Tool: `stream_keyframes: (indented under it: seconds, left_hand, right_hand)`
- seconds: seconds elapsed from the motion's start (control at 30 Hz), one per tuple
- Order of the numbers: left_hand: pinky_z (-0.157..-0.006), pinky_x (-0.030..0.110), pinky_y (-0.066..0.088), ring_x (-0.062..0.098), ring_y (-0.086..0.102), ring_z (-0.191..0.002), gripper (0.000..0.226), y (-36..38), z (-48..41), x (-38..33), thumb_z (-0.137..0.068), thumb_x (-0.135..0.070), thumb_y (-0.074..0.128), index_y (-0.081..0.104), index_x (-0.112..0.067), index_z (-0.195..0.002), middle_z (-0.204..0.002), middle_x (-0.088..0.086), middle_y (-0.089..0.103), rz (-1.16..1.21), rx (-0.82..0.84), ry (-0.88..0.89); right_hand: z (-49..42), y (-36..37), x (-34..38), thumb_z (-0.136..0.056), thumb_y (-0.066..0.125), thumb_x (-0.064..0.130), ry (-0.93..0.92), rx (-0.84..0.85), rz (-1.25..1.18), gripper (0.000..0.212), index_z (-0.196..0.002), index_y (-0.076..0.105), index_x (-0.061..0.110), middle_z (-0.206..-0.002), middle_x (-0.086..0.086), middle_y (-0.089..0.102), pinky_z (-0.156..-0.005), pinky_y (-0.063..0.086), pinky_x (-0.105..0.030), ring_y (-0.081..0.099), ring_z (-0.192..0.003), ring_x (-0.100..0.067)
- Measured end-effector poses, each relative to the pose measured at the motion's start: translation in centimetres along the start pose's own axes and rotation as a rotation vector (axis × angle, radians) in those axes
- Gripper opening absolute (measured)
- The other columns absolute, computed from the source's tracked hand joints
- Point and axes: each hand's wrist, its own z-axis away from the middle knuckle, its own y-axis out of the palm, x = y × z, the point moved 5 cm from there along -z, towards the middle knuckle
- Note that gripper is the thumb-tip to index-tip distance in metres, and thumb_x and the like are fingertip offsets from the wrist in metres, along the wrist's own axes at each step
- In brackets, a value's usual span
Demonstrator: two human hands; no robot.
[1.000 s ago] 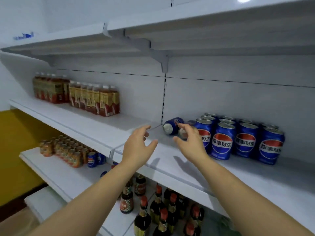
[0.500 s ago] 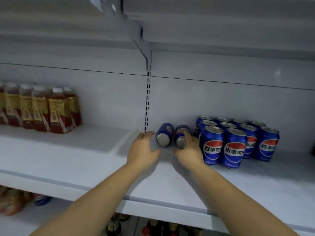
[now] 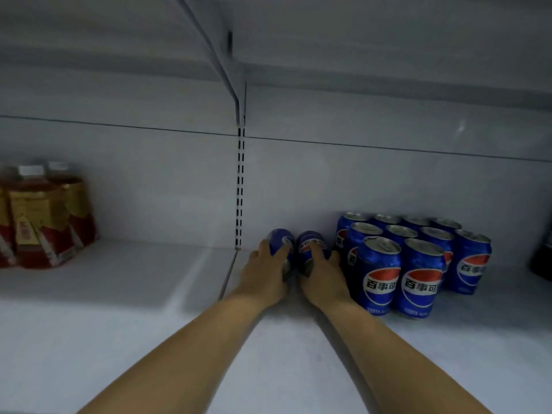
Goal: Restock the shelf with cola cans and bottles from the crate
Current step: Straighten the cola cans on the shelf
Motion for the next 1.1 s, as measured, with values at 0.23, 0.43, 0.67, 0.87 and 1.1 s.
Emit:
stream_keyframes:
  seconds: [0.23,0.43,0.67,0.87,1.1]
  left_hand:
    - [-0.087,0.036,0.047,0.032,0.05,-0.103,0.073,1.3,-2.2,0.9,-0.086,-0.038,0.058,0.019,-0.024,-0.146,-0.137,0.016,0.026,0.024,-0.02,0.041]
    - [-0.082,0.034,0.049,0.029,0.052,-0.097,0.065,-1.2,-2.5,2.1,-0.079,-0.028,0.067,0.037,-0.029,-0.137,-0.121,0.009,0.032,0.091,-0.013,0.081]
    - [-0.082,0.027,0.044,0.022,0.051,-0.104,0.078,-5.7,-3.5,2.7,-0.067,-0.019,0.076,0.038,-0.023,-0.135,-0.12,0.006,0.049,0.262,0.074,0.076]
    - [-0.075,0.029,0.052,0.018,0.056,-0.098,0.071,-8.5,-4.2,2.8,-0.048,-0.025,0.072,0.057,-0.016,-0.117,-0.113,0.002,0.058,0.337,0.292,0.043]
    - [-0.072,0.036,0.054,0.026,0.052,-0.106,0.055,-8.2,-5.8,3.6,-0.076,-0.015,0.064,0.046,-0.028,-0.126,-0.123,0.003,0.049,0.291,0.479,-0.023]
  right_hand:
    - [-0.8,0.2,0.4,-0.092,0.049,0.031,-0.029,-0.055,0.097,0.057,-0.143,0.024,0.026,-0.132,-0.018,0.034,-0.096,0.043,-0.035,0.05,-0.112,-0.033]
    - [-0.6,-0.7,0.6,-0.09,0.052,0.027,-0.007,-0.119,-0.033,0.052,-0.138,0.033,0.024,-0.126,-0.017,0.041,-0.088,0.044,-0.032,0.052,-0.107,-0.033]
    - [-0.4,-4.0,2.8,-0.081,0.063,0.026,-0.056,-0.159,-0.043,0.056,-0.131,0.038,0.021,-0.114,-0.009,0.057,-0.078,0.052,-0.036,0.058,-0.1,-0.027]
    - [-2.3,-6.2,5.2,-0.074,0.068,0.022,-0.047,0.077,-0.011,0.053,-0.123,0.047,0.021,-0.122,-0.005,0.055,-0.081,0.05,-0.035,0.054,-0.104,-0.025]
    - [-3.6,-8.0,7.5,-0.087,0.059,0.008,-0.135,0.416,0.152,0.067,-0.147,0.03,0.021,-0.151,-0.003,0.03,-0.091,0.04,-0.025,0.037,-0.13,-0.025]
